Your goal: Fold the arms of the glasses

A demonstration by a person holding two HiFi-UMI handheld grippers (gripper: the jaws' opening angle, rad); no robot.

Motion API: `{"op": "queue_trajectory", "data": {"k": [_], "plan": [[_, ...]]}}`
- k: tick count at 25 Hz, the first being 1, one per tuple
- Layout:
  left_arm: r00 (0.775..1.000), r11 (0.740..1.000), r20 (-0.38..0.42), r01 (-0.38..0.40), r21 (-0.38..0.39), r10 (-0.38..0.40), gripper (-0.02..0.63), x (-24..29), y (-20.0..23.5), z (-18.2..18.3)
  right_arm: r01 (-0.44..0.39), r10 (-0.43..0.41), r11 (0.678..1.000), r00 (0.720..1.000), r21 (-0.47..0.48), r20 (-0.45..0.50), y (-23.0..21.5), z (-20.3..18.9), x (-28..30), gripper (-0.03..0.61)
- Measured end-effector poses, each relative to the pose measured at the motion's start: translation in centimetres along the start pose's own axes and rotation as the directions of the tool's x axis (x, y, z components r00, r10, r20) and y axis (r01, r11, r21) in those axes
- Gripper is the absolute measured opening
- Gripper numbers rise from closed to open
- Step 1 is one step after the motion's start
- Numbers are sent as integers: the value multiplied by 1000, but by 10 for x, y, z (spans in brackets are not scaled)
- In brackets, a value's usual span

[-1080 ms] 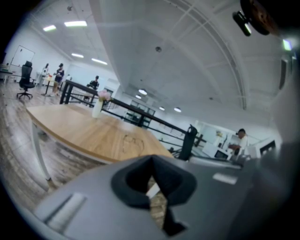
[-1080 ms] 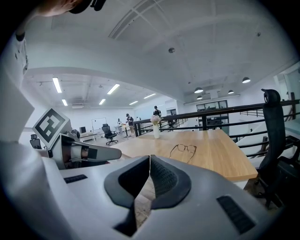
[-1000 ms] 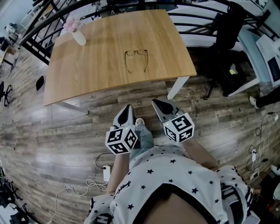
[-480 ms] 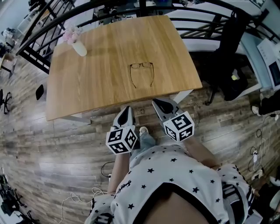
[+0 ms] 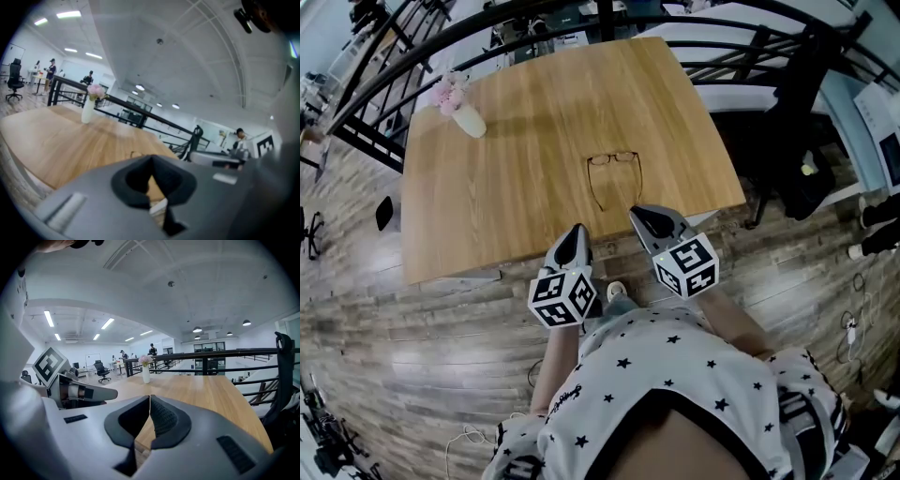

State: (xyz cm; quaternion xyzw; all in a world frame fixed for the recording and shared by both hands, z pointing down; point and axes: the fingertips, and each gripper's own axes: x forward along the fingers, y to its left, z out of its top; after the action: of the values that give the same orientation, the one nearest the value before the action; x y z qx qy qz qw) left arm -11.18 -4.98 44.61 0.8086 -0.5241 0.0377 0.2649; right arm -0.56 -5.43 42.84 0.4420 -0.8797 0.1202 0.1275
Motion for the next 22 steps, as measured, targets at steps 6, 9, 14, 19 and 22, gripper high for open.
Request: {"op": "queue_trajectory", "data": {"k": [6, 9, 14, 19, 22], "plan": [[1000, 1000, -16, 18, 7, -18, 8, 25, 19, 12, 20, -20, 1000, 1000, -8, -8, -17, 8, 33, 17], [999, 1000, -24, 27, 6, -27, 8, 37, 28, 18, 37, -38, 999, 999, -15, -16, -28, 12, 48, 17], [999, 999, -38, 38, 8, -38, 8, 57, 42, 23, 60, -60, 998, 998, -29, -26, -45, 15, 71, 17], [997, 998, -53, 56, 13, -55, 8, 74, 51, 31, 81, -87, 993, 994, -91, -61, -63, 17, 91, 17], [996, 998, -61, 61, 21, -60, 8, 81, 55, 32, 85, -97, 988, 992, -127, -86, -71, 16, 100, 17]]}}
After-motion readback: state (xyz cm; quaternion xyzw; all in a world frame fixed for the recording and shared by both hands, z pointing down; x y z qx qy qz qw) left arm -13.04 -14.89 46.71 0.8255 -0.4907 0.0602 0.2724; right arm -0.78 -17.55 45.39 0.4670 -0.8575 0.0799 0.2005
